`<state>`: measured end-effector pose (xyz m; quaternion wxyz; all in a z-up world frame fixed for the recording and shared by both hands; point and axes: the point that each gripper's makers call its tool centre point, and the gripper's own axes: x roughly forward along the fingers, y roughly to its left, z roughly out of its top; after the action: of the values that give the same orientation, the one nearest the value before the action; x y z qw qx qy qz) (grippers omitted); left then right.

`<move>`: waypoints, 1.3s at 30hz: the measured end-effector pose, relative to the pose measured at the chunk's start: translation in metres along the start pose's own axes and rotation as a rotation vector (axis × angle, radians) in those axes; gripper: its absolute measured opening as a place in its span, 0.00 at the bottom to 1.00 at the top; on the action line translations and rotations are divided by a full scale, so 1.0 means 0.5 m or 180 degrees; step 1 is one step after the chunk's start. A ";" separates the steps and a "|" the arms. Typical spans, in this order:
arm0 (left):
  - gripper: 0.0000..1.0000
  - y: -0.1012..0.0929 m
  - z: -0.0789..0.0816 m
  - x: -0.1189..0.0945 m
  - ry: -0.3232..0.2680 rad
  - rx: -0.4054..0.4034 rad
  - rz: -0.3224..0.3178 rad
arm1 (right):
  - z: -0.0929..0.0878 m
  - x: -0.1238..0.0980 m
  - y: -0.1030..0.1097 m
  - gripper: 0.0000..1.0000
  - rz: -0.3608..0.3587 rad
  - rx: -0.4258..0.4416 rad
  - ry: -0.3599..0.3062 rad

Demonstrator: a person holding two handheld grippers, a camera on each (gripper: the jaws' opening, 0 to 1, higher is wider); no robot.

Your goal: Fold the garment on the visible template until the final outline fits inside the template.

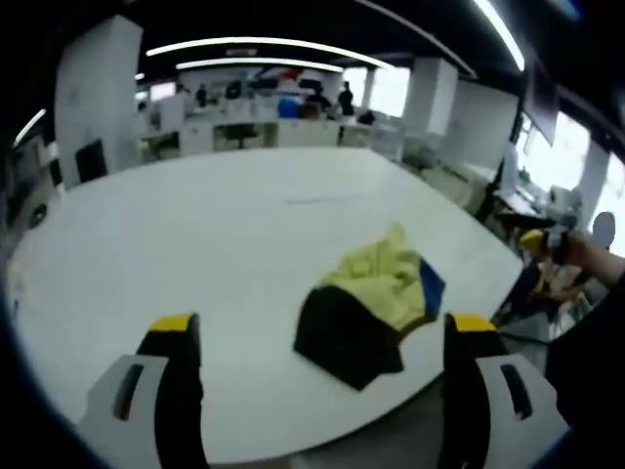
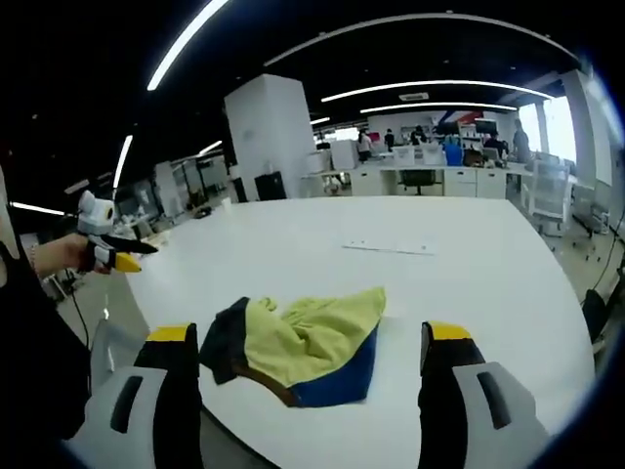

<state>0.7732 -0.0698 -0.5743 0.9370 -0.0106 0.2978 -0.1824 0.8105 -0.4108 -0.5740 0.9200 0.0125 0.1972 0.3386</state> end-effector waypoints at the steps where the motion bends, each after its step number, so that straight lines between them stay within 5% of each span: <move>1: 1.00 -0.001 -0.001 0.001 0.0008 0.0003 -0.0006 | -0.002 0.000 0.000 0.89 0.0005 0.0014 0.0016; 39: 0.99 -0.028 -0.020 0.027 0.0096 0.0054 -0.0129 | -0.027 0.018 0.012 0.88 0.0107 -0.0041 0.0130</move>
<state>0.7733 -0.0866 -0.5883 0.9285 -0.0060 0.3101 -0.2040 0.8081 -0.4018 -0.5887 0.9100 0.0029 0.2136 0.3555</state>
